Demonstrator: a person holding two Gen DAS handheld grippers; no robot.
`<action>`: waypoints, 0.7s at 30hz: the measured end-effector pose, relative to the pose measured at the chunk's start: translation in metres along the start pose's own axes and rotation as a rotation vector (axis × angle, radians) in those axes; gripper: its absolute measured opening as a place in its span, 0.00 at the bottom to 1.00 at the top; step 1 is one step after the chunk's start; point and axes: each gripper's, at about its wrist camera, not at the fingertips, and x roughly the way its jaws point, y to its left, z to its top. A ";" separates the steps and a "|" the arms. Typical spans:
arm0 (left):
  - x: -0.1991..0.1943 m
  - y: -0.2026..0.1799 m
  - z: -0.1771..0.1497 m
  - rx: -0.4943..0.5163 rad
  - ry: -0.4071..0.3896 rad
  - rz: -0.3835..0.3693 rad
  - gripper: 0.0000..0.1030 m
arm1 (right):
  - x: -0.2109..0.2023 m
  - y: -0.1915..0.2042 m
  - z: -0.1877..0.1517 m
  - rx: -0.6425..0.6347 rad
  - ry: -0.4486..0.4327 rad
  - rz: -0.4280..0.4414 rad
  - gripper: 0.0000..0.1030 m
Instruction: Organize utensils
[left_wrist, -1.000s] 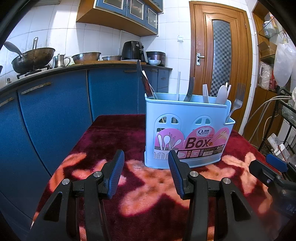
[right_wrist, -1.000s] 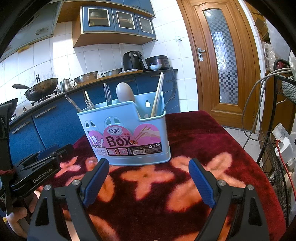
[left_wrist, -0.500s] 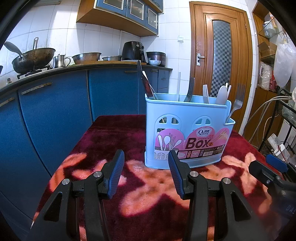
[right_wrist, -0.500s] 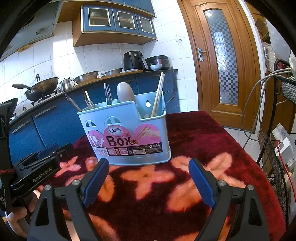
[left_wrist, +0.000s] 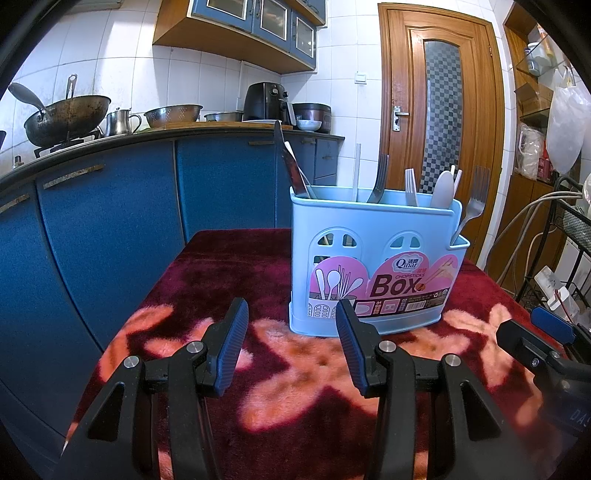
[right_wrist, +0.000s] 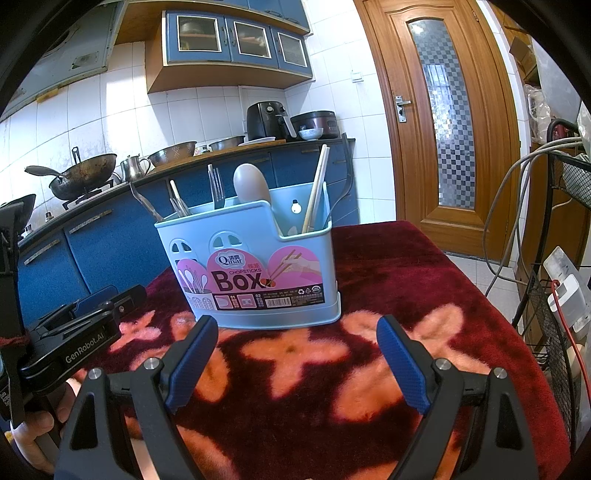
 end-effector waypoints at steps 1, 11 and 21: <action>0.000 0.000 0.000 0.000 0.000 0.000 0.49 | 0.000 0.000 0.000 0.001 0.000 0.000 0.87; 0.001 0.001 0.002 -0.002 -0.002 0.001 0.49 | 0.000 0.000 0.000 -0.001 0.001 0.000 0.87; 0.001 0.002 0.002 -0.002 -0.004 0.001 0.49 | 0.000 0.000 0.000 -0.001 0.001 0.000 0.87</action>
